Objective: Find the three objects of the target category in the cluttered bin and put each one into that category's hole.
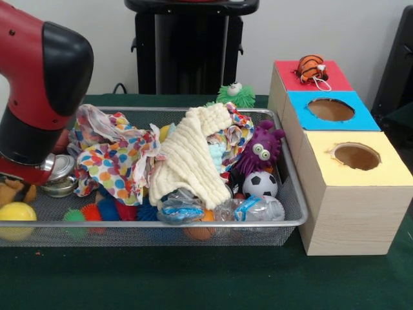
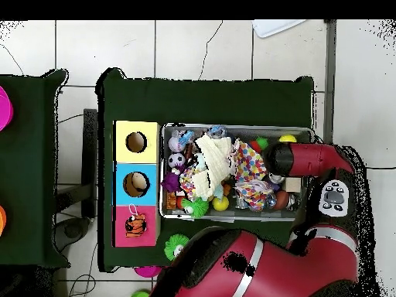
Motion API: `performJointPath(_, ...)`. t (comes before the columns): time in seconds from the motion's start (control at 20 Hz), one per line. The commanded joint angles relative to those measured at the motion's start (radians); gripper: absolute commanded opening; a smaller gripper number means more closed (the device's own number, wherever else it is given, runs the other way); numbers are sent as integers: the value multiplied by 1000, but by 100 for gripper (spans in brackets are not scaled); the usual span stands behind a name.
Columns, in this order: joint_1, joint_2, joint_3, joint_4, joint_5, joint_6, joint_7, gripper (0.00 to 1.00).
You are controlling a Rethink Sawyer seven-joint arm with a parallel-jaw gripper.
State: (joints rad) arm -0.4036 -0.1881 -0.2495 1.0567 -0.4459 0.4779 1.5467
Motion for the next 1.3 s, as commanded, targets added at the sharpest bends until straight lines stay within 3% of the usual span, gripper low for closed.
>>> performJointPath(0.05,-73,14,4,-54,-85,16,-64,0)
performJointPath(0.45,-93,-43,57,1,-37,103,-103,0)
performJointPath(0.65,-93,-107,72,61,-13,163,-126,0)
performJointPath(1.0,-123,-241,136,173,64,322,-178,0)
performJointPath(1.3,-158,-319,203,209,117,470,-206,0)
